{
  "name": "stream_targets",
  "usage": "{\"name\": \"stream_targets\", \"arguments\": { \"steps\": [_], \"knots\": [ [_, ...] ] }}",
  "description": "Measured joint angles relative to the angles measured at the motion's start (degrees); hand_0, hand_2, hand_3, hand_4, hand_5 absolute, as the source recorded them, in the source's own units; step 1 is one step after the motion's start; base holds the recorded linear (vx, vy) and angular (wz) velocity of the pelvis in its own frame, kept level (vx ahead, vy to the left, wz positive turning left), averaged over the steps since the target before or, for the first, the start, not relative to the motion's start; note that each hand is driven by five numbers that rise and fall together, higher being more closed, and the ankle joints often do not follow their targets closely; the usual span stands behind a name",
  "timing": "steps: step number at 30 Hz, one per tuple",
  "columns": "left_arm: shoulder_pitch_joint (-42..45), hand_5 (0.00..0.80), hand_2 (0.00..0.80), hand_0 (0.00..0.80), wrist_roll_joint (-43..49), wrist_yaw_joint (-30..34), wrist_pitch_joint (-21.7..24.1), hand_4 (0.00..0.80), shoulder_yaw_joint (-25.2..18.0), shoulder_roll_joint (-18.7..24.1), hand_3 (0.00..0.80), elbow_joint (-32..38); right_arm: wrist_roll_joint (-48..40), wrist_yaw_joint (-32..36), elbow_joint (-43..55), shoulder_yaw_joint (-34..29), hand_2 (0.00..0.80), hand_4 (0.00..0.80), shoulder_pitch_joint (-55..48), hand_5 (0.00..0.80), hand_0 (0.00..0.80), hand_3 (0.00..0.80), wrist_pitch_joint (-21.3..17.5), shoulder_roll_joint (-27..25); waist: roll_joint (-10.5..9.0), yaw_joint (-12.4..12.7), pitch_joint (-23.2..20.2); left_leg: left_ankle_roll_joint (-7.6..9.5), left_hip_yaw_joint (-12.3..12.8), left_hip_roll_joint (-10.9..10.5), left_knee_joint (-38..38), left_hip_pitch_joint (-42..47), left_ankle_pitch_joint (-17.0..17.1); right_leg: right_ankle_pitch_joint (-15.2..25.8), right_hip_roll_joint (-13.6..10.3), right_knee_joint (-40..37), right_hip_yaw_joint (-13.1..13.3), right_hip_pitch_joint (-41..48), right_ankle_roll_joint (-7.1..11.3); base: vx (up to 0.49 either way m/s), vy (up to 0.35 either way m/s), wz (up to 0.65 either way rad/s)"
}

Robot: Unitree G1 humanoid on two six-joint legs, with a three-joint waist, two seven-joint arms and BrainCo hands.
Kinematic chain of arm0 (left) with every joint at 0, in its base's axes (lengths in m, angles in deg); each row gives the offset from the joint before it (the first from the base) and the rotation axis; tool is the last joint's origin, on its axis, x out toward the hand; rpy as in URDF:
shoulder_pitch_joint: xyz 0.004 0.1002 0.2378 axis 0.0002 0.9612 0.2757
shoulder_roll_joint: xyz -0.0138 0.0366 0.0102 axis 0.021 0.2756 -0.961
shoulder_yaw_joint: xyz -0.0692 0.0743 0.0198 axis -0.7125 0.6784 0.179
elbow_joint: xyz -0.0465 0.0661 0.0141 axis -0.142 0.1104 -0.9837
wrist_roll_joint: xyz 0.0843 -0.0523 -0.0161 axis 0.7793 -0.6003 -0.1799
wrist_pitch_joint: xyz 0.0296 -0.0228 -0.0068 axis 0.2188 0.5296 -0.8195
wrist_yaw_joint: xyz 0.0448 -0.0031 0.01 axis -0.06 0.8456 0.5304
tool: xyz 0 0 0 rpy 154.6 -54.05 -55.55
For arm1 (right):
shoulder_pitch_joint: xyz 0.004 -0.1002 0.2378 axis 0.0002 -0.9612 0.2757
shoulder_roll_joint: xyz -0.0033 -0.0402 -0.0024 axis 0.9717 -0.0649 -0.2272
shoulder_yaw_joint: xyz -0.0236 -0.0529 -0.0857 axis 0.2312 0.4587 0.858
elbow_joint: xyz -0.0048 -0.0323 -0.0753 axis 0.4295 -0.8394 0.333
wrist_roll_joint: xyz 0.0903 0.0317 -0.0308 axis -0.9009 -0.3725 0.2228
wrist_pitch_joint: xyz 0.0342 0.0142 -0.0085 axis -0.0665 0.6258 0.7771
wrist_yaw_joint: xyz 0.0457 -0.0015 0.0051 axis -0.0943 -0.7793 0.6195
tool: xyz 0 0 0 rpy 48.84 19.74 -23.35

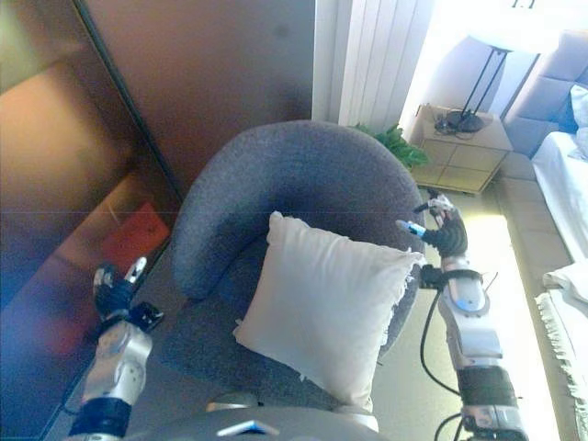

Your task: Pick up the cushion and take it to the sofa

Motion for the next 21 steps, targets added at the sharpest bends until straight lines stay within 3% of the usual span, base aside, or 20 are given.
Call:
{"name": "stream_targets", "arguments": {
  "steps": [5,8,16,21],
  "knots": [
    [3.6,0.0,0.0,0.0,0.9,3.0,-2.9,0.0,0.1,-1.0,0.0,-11.8,-0.1,0.7,-12.9,3.3,0.0,0.0,-7.9,0.0,0.0,0.0,2.6,4.4,-0.57,-0.7,-0.4,0.0,0.6,0.0,0.0,-1.0,0.0,0.0,0.0,0.1,0.9,-1.5,0.0,-0.096,-0.029,-0.06],
    [3.5,0.0,0.0,0.0,0.8,4.6,-4.7,0.0,1.1,-2.2,0.0,-22.9,0.4,-0.3,-27.2,6.4,0.0,0.0,-7.9,0.0,0.0,0.0,3.7,6.2,-0.66,-1.5,-0.5,0.01,1.2,0.1,0.0,-1.0,0.0,0.1,0.0,0.1,1.6,-1.5,-0.11,-0.08,-0.016,-0.11],
    [-0.5,0.0,0.0,0.0,3.5,4.6,-6.2,0.0,5.4,-3.0,0.0,-42.9,2.2,-1.8,-56.8,10.5,0.0,0.0,-5.4,0.0,0.0,0.0,7.0,9.9,-0.48,-1.5,-3.8,-0.14,2.1,0.7,0.0,-0.9,-1.1,-0.1,0.4,0.0,2.8,-2.1,-0.31,-0.061,-0.027,-0.08],
    [-2.0,0.0,0.0,0.0,5.4,4.7,-10.1,0.0,7.2,-3.3,0.0,-51.2,2.2,-1.3,-63.5,10.6,0.0,0.0,-4.9,0.0,0.0,0.0,10.3,10.9,-0.03,-1.6,-4.6,-0.19,2.6,1.1,0.0,-1.0,-1.1,-0.3,0.8,0.0,3.3,-2.6,-0.82,-0.061,-0.027,-0.07]
  ]
}}
